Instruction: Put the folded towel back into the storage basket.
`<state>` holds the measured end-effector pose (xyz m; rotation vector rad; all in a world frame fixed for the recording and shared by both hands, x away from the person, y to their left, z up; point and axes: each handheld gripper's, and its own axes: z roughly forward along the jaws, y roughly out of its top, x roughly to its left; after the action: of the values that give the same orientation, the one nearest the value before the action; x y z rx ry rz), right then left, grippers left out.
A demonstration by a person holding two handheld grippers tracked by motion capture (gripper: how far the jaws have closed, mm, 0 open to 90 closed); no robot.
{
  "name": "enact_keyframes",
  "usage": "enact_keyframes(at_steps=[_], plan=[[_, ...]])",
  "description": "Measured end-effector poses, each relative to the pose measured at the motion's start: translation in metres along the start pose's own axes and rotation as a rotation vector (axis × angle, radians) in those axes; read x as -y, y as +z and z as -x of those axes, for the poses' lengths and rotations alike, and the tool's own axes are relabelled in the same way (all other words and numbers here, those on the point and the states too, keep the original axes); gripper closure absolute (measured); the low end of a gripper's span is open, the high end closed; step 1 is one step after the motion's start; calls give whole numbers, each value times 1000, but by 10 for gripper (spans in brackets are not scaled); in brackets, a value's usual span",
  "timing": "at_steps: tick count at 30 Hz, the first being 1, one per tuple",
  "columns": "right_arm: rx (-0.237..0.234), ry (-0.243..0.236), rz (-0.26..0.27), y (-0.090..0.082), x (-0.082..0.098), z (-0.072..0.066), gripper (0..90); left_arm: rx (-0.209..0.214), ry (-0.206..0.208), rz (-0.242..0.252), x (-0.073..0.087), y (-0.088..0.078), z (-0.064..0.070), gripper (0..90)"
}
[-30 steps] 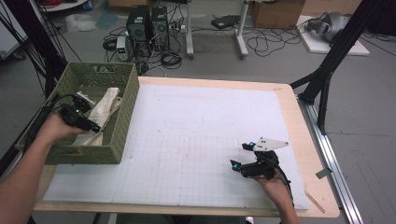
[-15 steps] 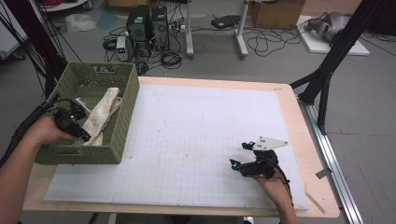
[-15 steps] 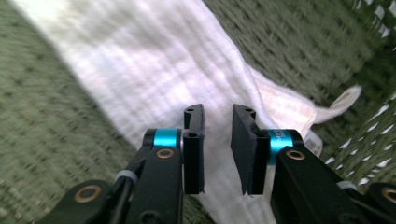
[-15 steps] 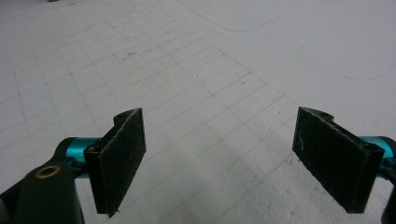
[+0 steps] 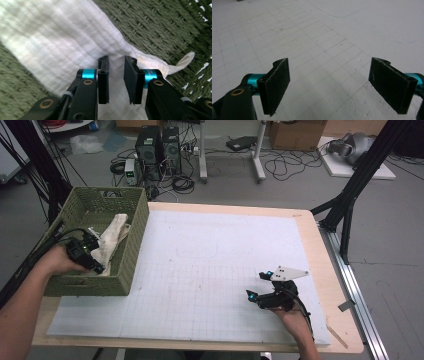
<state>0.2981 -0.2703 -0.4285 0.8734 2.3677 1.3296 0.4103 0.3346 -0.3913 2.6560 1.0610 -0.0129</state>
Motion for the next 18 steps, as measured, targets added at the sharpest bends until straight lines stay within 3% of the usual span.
enact_keyframes(at_steps=[6, 15, 18], plan=[[2, -2, 7, -2, -2, -2, 165, -72, 17, 109, 5, -21, 0, 673], [-1, -10, 13, -3, -3, -3, 165, -120, 13, 239, 11, -44, 3, 627], [2, -16, 17, -3, -4, -4, 165, -119, 5, 295, 14, -51, 4, 619]])
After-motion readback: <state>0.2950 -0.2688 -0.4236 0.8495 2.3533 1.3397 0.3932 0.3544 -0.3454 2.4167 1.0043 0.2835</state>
